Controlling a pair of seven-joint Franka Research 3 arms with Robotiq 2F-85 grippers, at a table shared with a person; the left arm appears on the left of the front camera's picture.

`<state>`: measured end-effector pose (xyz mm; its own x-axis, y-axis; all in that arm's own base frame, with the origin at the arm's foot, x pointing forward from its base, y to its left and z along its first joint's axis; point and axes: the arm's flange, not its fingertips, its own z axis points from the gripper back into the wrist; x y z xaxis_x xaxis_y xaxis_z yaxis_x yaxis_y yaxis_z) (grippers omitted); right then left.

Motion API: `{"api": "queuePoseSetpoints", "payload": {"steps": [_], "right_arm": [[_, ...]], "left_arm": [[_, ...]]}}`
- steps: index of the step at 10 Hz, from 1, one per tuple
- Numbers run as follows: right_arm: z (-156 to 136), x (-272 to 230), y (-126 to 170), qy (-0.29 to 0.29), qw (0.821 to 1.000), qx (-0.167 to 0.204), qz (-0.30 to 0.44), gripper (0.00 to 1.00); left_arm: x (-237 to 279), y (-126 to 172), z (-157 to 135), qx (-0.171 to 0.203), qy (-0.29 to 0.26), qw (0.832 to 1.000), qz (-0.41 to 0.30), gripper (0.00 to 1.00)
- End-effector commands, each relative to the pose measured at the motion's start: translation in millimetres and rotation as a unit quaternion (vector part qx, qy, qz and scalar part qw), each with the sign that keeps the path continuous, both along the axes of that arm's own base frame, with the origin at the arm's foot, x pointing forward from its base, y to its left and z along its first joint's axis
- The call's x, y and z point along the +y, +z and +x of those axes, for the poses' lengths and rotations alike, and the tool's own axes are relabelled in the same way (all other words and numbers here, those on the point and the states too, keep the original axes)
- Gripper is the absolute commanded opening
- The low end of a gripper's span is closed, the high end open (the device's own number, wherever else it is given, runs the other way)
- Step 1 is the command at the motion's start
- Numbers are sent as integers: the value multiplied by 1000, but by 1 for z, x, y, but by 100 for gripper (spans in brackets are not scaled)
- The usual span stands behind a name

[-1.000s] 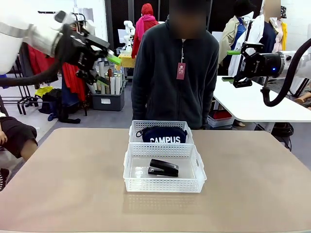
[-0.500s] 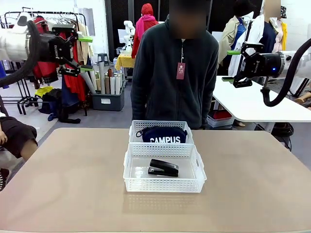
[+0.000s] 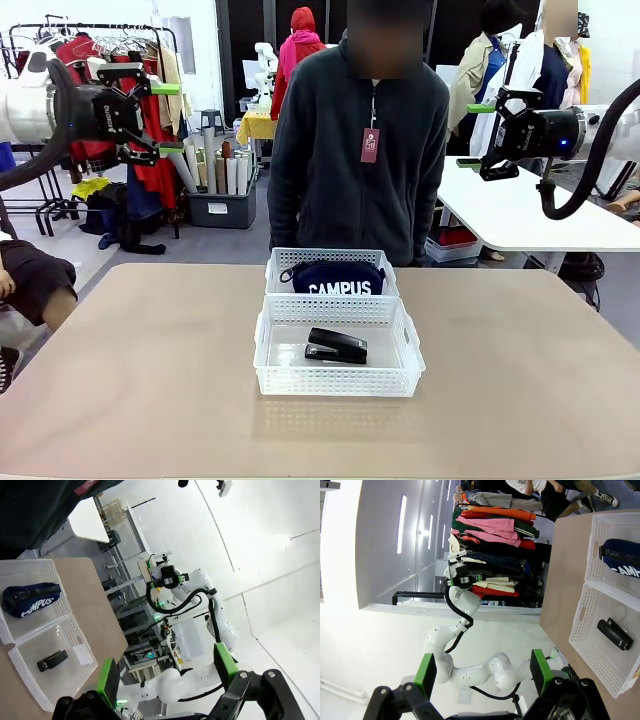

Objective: Distribute items into two baskets.
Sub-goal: Place the picked Stapler into the Organizing basket as instructed by the person.

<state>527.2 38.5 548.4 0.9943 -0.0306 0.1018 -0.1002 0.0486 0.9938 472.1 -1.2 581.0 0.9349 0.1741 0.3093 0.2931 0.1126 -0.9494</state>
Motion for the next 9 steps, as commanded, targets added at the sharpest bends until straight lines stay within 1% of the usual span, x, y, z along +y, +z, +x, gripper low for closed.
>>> {"api": "queuePoseSetpoints", "payload": {"steps": [1,2,9], "right_arm": [[-1,1,2,0,1000,-1,1,100],[-1,1,2,0,1000,-1,1,100],[-1,1,2,0,1000,-1,1,100]], "left_arm": [[-4,0,-7,-20,-17,1000,5,100],[0,0,0,0,0,1000,0,100],[0,0,0,0,0,1000,0,100]]}}
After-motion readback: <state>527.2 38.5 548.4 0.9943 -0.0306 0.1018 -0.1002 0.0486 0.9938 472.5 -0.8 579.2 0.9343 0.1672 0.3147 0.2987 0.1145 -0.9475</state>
